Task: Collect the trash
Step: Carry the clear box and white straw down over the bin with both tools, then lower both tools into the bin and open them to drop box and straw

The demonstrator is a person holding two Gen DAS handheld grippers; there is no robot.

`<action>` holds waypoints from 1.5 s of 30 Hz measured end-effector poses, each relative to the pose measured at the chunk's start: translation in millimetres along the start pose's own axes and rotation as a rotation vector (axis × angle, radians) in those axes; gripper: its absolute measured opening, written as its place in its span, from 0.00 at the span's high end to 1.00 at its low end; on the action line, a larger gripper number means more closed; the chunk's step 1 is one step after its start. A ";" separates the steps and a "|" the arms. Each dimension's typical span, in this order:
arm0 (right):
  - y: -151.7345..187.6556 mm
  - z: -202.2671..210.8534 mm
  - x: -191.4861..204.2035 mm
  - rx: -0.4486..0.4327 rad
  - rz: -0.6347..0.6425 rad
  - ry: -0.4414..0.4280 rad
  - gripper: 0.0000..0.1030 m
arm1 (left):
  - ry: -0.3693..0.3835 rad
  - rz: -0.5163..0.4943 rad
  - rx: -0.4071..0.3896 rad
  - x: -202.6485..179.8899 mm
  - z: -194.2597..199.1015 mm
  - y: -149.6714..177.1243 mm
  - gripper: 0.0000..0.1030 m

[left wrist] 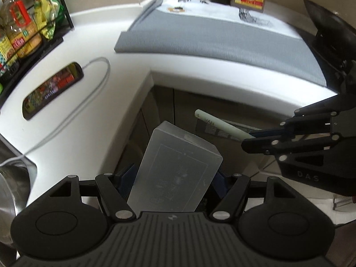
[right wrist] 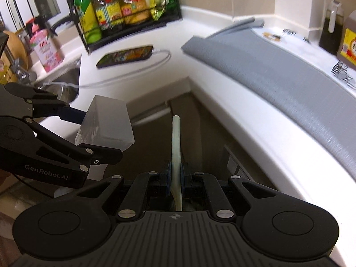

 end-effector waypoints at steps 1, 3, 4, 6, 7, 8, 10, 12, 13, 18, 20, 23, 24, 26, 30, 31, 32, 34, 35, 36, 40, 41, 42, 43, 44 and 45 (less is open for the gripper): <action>3.0 -2.9 1.4 0.011 0.003 -0.001 0.91 | 0.001 0.003 0.009 0.2 -2.4 2.6 0.26; 8.4 -7.5 2.7 0.030 0.008 -0.003 0.91 | 0.002 0.010 0.022 1.4 -6.8 7.0 0.26; 10.2 -9.6 3.0 0.038 0.010 -0.003 0.91 | 0.002 0.013 0.028 1.9 -8.8 9.5 0.26; 14.4 -14.0 3.0 0.054 0.012 -0.002 0.91 | 0.004 0.020 0.041 3.0 -12.9 13.8 0.26; 16.7 -16.2 2.7 0.062 0.012 -0.002 0.91 | 0.005 0.025 0.048 3.5 -15.3 16.2 0.26; 18.3 -18.8 2.1 0.071 0.013 -0.001 0.91 | 0.006 0.031 0.056 4.6 -17.7 18.6 0.26; 21.8 -23.1 2.1 0.085 0.013 0.000 0.91 | 0.007 0.040 0.068 5.9 -22.1 22.7 0.26; 25.4 -27.8 2.5 0.101 0.014 0.002 0.91 | 0.007 0.047 0.077 6.4 -26.4 26.7 0.26; 27.2 -29.4 2.9 0.107 0.015 0.001 0.91 | 0.007 0.049 0.083 7.2 -28.7 28.8 0.26; 33.9 -40.2 6.0 0.136 0.023 0.002 0.91 | 0.007 0.061 0.112 9.8 -40.9 37.6 0.26; 36.4 -44.4 6.9 0.147 0.027 0.004 0.91 | 0.007 0.066 0.121 11.9 -45.9 40.0 0.26; 41.7 -52.2 7.5 0.167 0.030 0.010 0.91 | 0.004 0.077 0.139 15.1 -54.7 43.8 0.26; 43.6 -54.7 7.7 0.174 0.031 0.011 0.91 | 0.005 0.082 0.144 16.3 -57.5 45.1 0.26; 47.5 -59.1 8.4 0.184 0.033 0.014 0.91 | 0.004 0.089 0.153 18.9 -63.5 46.3 0.26; 54.4 -70.1 10.2 0.209 0.040 0.019 0.91 | 0.003 0.095 0.167 19.3 -74.2 49.9 0.26; 56.3 -73.0 10.5 0.216 0.042 0.019 0.91 | 0.004 0.097 0.171 19.1 -77.1 51.0 0.26; 57.5 -75.8 10.8 0.221 0.044 0.021 0.91 | 0.006 0.098 0.175 21.0 -79.7 52.0 0.26; 60.5 -82.0 10.8 0.233 0.047 0.022 0.91 | 0.008 0.104 0.184 21.4 -86.2 54.9 0.26; 62.2 -85.2 10.7 0.239 0.048 0.022 0.91 | 0.010 0.108 0.189 21.7 -89.9 56.1 0.26; 63.5 -88.1 10.5 0.243 0.050 0.023 0.91 | 0.011 0.111 0.193 21.7 -93.2 57.2 0.26; 67.9 -101.4 10.3 0.259 0.058 0.023 0.91 | 0.023 0.127 0.210 20.9 -107.7 62.3 0.26; 69.1 -104.4 10.1 0.260 0.061 0.022 0.91 | 0.025 0.129 0.214 20.7 -111.2 63.2 0.26; 70.2 -107.5 9.9 0.262 0.064 0.023 0.91 | 0.026 0.132 0.217 20.5 -115.2 64.1 0.26; 71.2 -110.4 9.6 0.264 0.068 0.024 0.91 | 0.027 0.136 0.221 20.5 -119.0 64.8 0.26; 70.7 -113.9 11.4 0.264 0.070 0.024 0.91 | 0.028 0.139 0.222 20.6 -123.2 65.3 0.26; 71.7 -116.0 11.3 0.264 0.074 0.023 0.91 | 0.028 0.142 0.223 20.7 -127.0 65.6 0.26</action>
Point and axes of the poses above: each gripper's, at about its wrist camera, not at the fingertips, and z roughly against the way its jaws point, x to its left, y to its underside, the point moved 7 cm from there along -z, roughly the way its jaws point, and after that the axes turned 13 degrees about y, right-handed, at the moved point
